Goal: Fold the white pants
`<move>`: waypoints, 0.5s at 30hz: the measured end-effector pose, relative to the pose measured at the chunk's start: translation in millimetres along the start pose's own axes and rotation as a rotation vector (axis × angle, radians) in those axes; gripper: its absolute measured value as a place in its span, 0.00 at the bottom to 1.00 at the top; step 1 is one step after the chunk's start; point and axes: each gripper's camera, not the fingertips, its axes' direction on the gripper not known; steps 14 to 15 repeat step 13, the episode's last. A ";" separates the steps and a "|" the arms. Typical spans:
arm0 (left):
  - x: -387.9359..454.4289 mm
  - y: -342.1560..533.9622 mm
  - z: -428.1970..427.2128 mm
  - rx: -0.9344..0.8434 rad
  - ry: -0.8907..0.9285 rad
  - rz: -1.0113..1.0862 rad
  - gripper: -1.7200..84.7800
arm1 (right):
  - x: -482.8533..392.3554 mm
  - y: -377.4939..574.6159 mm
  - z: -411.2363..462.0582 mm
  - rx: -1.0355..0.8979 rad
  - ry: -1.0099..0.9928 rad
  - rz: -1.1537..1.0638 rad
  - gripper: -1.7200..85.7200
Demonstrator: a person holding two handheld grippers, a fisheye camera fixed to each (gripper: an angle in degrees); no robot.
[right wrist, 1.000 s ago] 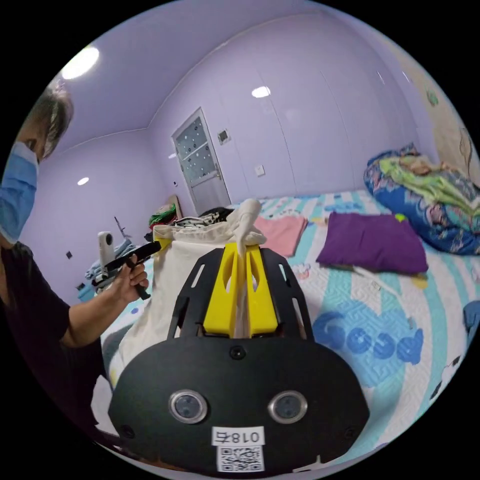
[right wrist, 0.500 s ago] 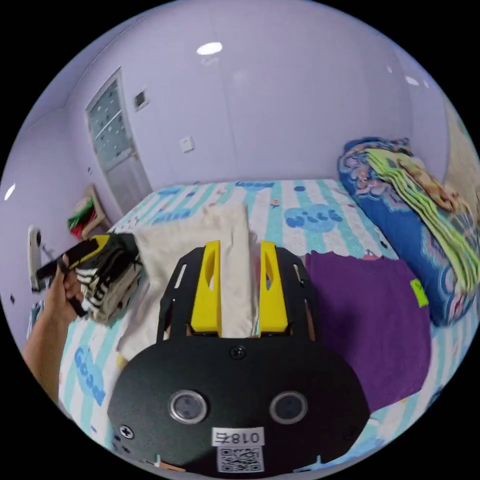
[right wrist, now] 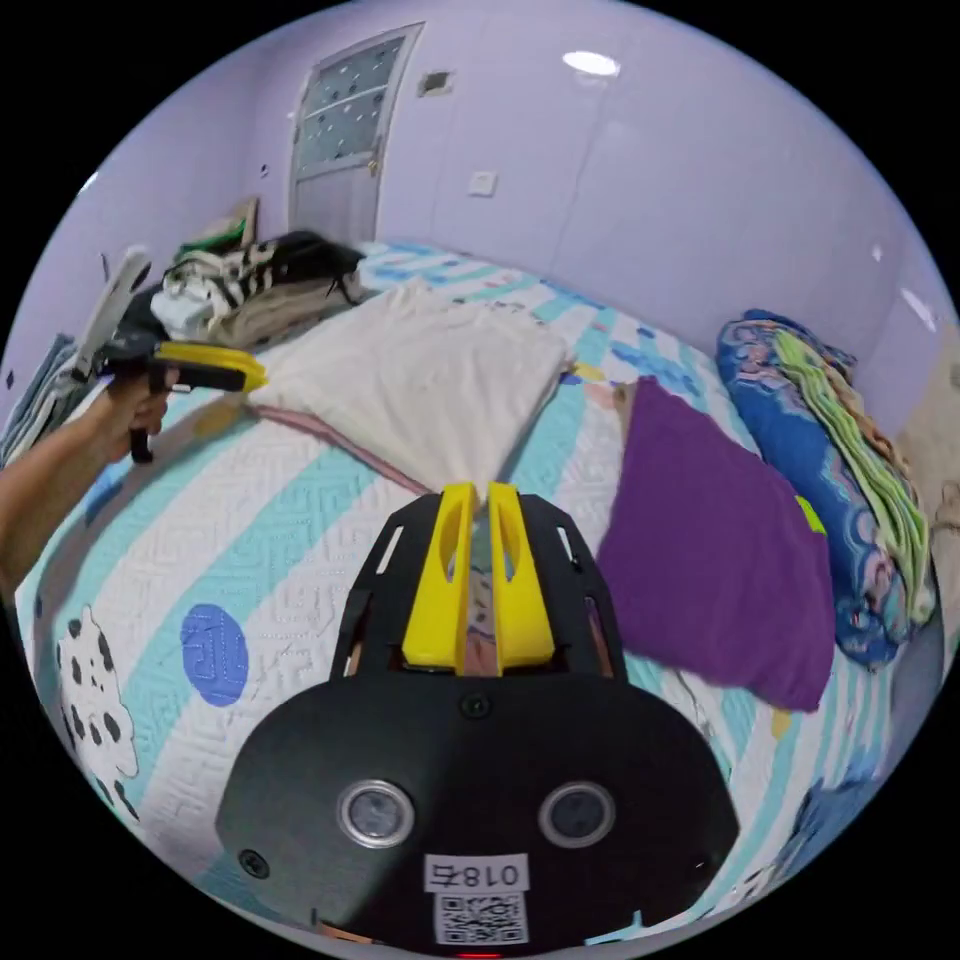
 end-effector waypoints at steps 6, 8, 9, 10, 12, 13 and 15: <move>39.7 50.3 -124.3 0.237 0.131 0.039 0.10 | 28.2 83.0 -92.7 0.040 -0.113 0.135 0.06; 60.8 87.3 -156.1 0.283 0.215 0.059 0.10 | 33.3 118.3 -113.3 -0.001 -0.140 0.170 0.05; 75.5 115.9 -173.1 0.309 0.282 0.057 0.09 | 36.9 142.8 -129.2 -0.017 -0.170 0.206 0.05; 82.7 130.1 -180.1 0.313 0.316 0.048 0.09 | 40.2 167.9 -148.1 -0.012 -0.207 0.254 0.04; 115.6 184.2 -201.0 0.278 0.420 0.003 0.09 | 41.9 204.9 -177.5 -0.010 -0.231 0.326 0.04; 125.1 196.3 -204.8 0.257 0.427 -0.002 0.09 | 39.3 226.5 -194.7 -0.030 -0.223 0.347 0.03; 125.1 196.3 -204.8 0.257 0.427 -0.002 0.09 | 39.3 226.5 -194.7 -0.030 -0.223 0.347 0.03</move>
